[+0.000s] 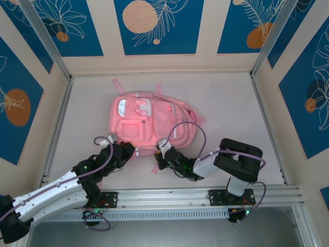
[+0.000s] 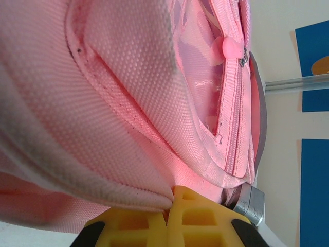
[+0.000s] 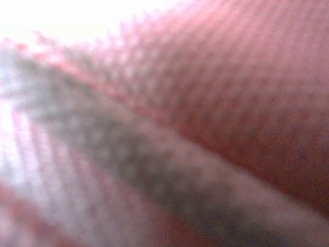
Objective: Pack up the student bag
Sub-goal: Zip the student bag at the center of the table.
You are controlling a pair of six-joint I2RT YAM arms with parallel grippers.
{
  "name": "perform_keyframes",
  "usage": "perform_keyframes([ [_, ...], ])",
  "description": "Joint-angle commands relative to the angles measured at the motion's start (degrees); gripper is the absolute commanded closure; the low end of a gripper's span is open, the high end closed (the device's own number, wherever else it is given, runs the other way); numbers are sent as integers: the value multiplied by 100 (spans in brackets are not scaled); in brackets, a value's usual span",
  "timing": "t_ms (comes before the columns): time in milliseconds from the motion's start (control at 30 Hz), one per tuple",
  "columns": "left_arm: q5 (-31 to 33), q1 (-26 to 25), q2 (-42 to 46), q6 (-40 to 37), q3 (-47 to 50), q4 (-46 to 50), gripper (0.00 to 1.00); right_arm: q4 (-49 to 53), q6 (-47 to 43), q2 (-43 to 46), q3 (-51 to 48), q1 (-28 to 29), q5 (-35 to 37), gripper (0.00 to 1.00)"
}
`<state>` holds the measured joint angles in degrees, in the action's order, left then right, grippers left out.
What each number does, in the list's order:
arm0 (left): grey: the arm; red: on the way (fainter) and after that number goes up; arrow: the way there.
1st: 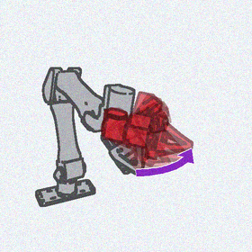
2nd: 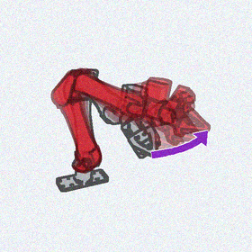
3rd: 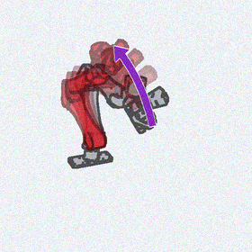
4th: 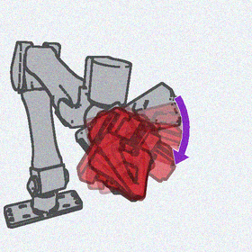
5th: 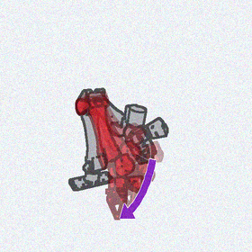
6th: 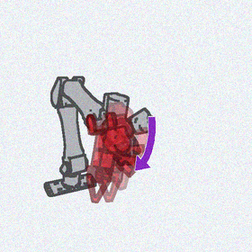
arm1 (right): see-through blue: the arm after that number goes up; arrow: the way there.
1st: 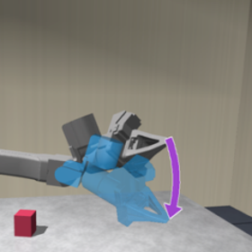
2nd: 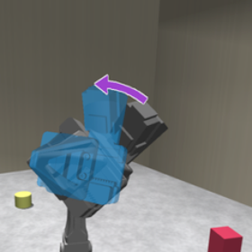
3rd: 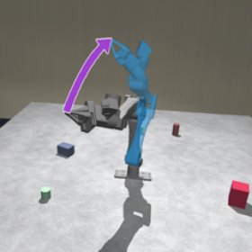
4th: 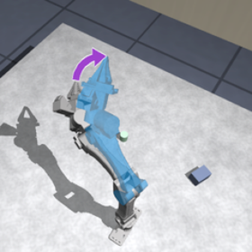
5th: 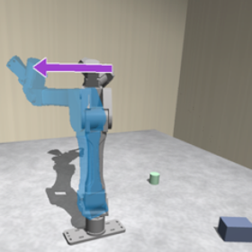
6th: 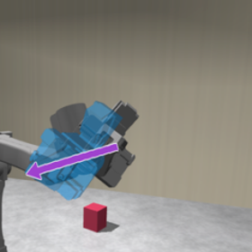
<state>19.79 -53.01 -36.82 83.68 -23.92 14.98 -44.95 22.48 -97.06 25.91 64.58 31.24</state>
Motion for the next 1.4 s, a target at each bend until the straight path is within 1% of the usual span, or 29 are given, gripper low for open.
perform_keyframes([
  [0, 74, -86, 83, -102, -163, 145, 100, 99, 148, 132, -94, -130, 221, 100],
  [267, 138, -85, 113, -82, -148, 184, 100, 244, 112, 474, -415, -138, 293, 100],
  [533, 125, -82, 155, -53, -107, 264, 100, 285, 40, 604, -472, -153, 308, 100],
  [1133, 222, -85, 399, -78, -92, 470, 100, 540, 182, 1054, -732, -208, 503, 100],
  [1367, 233, -78, 438, -89, -69, 539, 100, 616, 215, 1208, -873, -278, 471, 100],
])
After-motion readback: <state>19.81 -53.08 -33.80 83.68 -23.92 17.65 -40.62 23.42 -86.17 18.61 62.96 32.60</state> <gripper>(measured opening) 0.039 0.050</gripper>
